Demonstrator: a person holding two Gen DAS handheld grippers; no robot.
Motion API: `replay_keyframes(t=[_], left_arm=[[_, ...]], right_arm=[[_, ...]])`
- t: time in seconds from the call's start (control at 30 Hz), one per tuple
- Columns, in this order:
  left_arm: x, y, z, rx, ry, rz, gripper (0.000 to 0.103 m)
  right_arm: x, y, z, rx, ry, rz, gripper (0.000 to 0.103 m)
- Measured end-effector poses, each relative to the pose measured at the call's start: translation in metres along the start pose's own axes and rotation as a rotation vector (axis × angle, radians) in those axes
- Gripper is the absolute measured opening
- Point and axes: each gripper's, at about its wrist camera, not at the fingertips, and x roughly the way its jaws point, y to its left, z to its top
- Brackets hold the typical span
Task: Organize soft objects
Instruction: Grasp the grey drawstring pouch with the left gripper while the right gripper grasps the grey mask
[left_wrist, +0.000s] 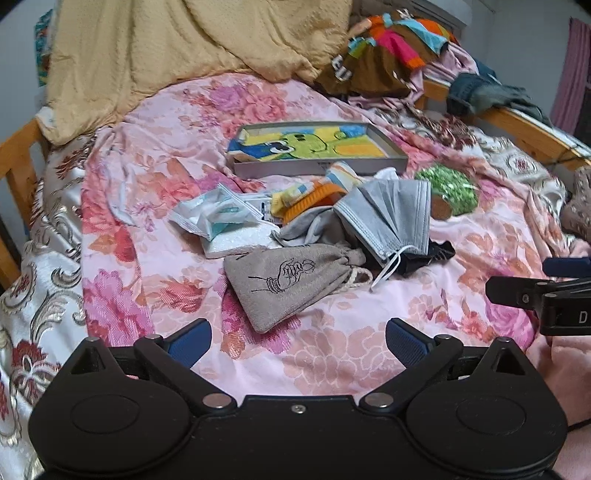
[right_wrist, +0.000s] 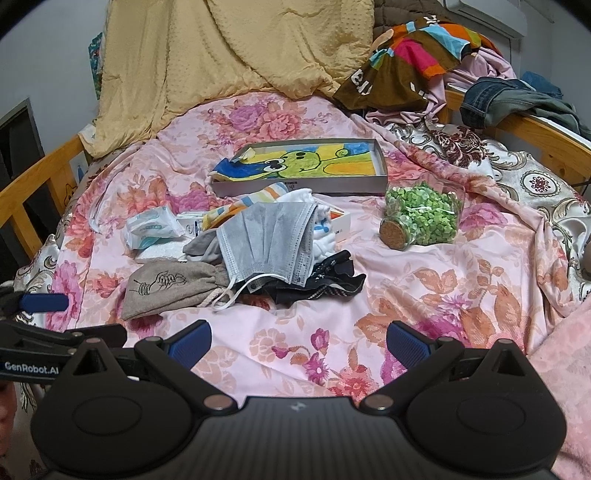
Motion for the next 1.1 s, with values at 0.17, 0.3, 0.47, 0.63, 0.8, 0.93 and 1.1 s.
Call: replay_keyframes(t=[0.17,0.3,0.47,0.63,0.8,0.93,1.1], left_arm=[[0.010,0.005,0.011,0.066,0.001,-0.032,0.100],[0.025,0.008,0.023,0.115,-0.005,-0.054,0.100],[0.046,0.005,0.038,0.235,-0.005,-0.059,0.100],[0.069,0.006,0.051,0.299,0.010,-0.076,0.100],[0.093,0.006,0.060,0.364,0.047,-0.089,0.100],[0.110,0.008,0.065,0.405,0.079,-0.114,0.100],[0.129,0.014,0.067,0.406,0.136,-0.158,0.100]], right_arm=[[0.001,-0.001,0.003,0.006,-0.008,0.022,0.103],[0.006,-0.002,0.004,0.015,0.001,0.040,0.103],[0.016,-0.001,0.014,0.011,0.007,0.054,0.103],[0.031,0.007,0.024,-0.030,0.021,0.065,0.103],[0.059,0.013,0.036,-0.054,0.045,0.061,0.103],[0.081,0.016,0.043,-0.067,0.041,0.053,0.102],[0.106,0.019,0.048,-0.052,0.029,0.066,0.100]])
